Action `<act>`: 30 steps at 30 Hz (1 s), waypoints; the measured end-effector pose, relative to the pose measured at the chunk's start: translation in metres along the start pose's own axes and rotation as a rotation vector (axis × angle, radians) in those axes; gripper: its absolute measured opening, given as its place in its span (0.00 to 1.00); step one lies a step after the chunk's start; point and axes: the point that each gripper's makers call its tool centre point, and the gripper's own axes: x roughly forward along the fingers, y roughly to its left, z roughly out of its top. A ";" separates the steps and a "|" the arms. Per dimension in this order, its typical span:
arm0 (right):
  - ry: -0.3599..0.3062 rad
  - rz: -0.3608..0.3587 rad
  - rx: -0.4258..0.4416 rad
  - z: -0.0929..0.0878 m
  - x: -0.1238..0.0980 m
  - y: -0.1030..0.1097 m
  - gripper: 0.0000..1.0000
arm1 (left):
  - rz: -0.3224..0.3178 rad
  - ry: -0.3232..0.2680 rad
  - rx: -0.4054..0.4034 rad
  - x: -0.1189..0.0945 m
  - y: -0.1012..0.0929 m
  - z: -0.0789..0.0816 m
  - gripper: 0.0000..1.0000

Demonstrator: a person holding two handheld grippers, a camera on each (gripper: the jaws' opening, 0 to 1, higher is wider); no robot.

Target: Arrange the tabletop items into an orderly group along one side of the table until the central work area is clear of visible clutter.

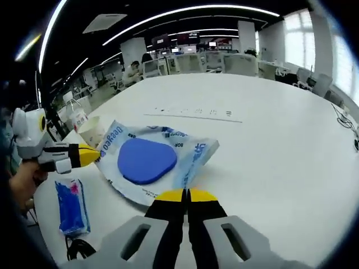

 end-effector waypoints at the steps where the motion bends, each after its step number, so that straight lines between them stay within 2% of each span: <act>1: 0.000 0.004 -0.004 0.002 0.004 -0.001 0.00 | 0.000 0.000 -0.002 0.001 0.000 0.000 0.00; 5: 0.014 0.015 0.001 0.003 0.009 -0.002 0.00 | 0.012 0.003 -0.006 0.007 0.001 -0.002 0.00; 7: 0.013 0.013 -0.005 0.004 0.012 -0.004 0.00 | -0.001 0.000 0.023 0.011 0.001 -0.002 0.00; 15: 0.043 0.026 -0.005 -0.001 0.024 -0.007 0.00 | 0.010 0.001 0.017 0.021 0.007 -0.003 0.00; 17: 0.032 0.028 -0.014 0.001 0.024 -0.007 0.00 | 0.014 0.002 0.007 0.022 0.007 -0.005 0.00; 19: 0.029 0.031 -0.010 0.002 0.025 -0.007 0.00 | 0.025 0.011 0.017 0.024 0.008 -0.008 0.00; 22: 0.039 0.037 0.016 0.000 0.027 -0.007 0.00 | 0.049 0.012 0.090 0.026 0.012 -0.009 0.00; 30: 0.067 0.021 0.011 -0.005 0.028 -0.008 0.00 | 0.044 0.020 0.049 0.030 0.014 -0.013 0.00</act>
